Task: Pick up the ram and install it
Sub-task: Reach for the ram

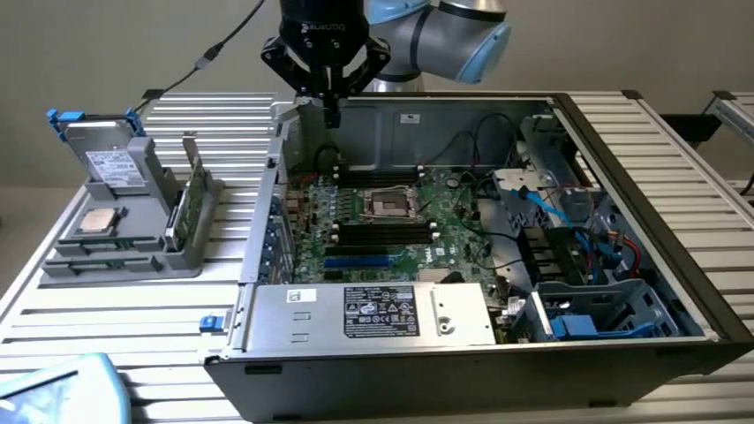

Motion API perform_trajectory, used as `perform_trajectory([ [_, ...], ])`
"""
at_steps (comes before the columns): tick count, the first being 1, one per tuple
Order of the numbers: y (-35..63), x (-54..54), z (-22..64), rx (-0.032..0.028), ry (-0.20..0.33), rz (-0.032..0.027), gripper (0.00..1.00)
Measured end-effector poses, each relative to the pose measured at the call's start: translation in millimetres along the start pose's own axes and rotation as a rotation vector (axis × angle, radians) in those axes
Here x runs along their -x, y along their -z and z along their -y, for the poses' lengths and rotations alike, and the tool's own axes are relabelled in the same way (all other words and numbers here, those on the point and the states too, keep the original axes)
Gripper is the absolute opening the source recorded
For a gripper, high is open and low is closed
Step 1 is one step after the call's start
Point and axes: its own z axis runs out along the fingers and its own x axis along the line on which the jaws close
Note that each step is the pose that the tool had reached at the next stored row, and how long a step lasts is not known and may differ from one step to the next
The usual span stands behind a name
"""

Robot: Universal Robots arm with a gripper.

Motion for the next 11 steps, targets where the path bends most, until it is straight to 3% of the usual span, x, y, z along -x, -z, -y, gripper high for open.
perform_trajectory([
  [11, 0.7, -46.2, 3.3, 0.0, 0.0, -0.0002, 0.1],
])
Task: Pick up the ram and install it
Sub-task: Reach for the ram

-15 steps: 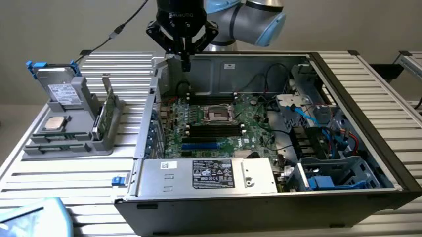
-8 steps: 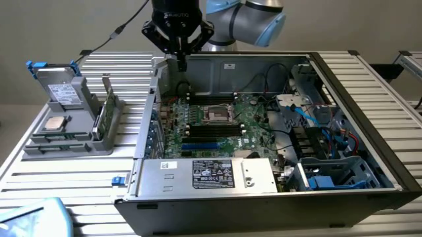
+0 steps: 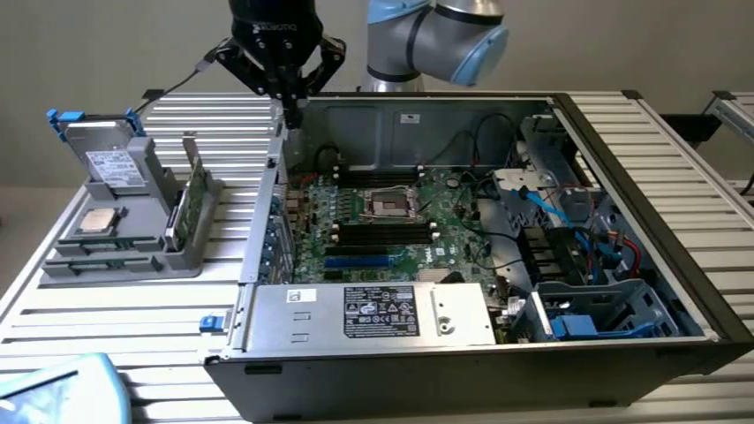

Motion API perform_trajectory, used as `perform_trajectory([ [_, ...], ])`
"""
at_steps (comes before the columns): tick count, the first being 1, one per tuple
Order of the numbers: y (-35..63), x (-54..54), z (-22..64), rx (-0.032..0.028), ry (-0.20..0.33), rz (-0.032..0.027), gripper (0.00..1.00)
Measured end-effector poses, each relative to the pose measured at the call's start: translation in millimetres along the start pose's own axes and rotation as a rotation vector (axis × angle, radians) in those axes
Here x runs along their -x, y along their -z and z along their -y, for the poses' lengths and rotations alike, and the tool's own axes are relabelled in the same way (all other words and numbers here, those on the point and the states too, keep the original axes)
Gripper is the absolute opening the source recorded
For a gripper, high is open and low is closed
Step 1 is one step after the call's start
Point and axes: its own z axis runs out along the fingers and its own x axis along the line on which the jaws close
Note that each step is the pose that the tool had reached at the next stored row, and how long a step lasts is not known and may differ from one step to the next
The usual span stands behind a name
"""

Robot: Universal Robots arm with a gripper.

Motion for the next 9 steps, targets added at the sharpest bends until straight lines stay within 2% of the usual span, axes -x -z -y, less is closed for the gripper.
perform_trajectory([
  [9, -0.8, -41.0, 3.0, 0.0, 0.0, 0.0, 0.1],
])
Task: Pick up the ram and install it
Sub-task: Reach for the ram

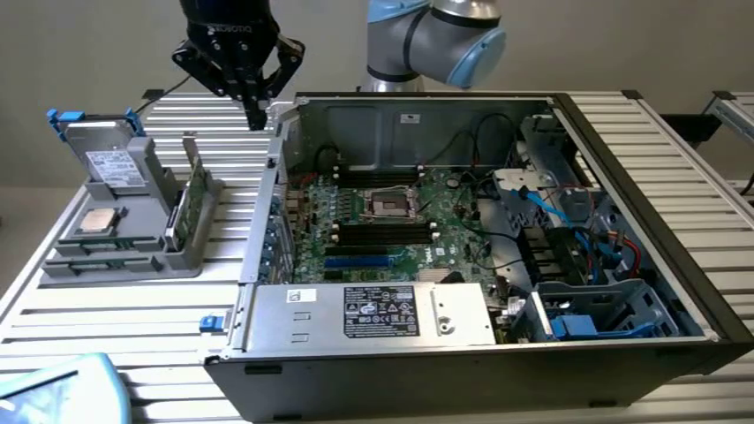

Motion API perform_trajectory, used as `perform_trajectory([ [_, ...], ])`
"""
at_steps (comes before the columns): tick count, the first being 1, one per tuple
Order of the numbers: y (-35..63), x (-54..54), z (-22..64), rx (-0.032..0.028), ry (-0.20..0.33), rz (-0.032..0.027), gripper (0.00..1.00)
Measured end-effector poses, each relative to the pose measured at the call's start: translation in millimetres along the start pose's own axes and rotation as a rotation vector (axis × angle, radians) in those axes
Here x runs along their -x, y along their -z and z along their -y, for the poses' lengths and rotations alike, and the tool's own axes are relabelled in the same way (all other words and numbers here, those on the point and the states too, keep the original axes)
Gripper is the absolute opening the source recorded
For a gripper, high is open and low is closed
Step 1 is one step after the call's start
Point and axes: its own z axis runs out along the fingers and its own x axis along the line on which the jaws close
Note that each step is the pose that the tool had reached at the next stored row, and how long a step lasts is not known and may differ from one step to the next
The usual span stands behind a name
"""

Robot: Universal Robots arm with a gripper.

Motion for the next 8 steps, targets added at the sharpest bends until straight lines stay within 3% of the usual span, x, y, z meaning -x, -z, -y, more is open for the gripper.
perform_trajectory([
  [5, -4.5, -22.7, 1.8, 0.0, 0.0, -0.0003, 0.1],
  [8, -8.2, -36.2, 3.0, -0.0004, 0.0, -0.0049, 0.1],
])
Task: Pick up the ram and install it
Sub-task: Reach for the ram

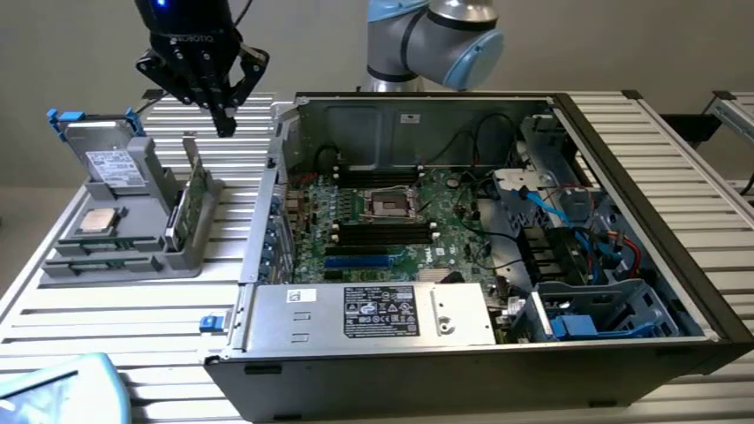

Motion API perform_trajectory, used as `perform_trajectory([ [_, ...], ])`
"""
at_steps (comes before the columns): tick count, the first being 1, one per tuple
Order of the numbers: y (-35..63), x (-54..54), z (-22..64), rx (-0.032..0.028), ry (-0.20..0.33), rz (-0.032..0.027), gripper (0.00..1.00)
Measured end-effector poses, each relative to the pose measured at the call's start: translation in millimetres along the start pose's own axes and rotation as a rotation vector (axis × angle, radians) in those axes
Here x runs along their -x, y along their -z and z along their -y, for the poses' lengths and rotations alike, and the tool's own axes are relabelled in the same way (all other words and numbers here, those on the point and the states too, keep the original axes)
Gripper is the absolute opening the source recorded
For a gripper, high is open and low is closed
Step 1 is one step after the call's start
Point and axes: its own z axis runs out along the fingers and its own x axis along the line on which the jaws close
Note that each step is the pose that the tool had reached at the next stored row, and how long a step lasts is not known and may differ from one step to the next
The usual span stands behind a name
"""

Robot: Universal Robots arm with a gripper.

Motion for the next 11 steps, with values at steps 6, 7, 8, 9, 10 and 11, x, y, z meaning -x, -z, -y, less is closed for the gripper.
perform_trajectory([
  [6, -7.3, -27.6, 2.3, -0.0011, -0.001, -0.0148, 0.1],
  [7, -8.4, -31.9, 2.7, -0.0013, -0.001, -0.0175, 0.1],
  [8, -9.4, -36.4, 3.1, -0.0015, -0.001, -0.0205, 0.1],
  [9, -10.6, -41.0, 3.4, -0.0017, -0.001, -0.0235, 0.1],
  [10, -11.7, -45.7, 3.8, -0.002, -0.001, -0.0265, 0.1],
  [11, -13.0, -50.5, 4.2, -0.0021, -0.001, -0.0292, 0.1],
])
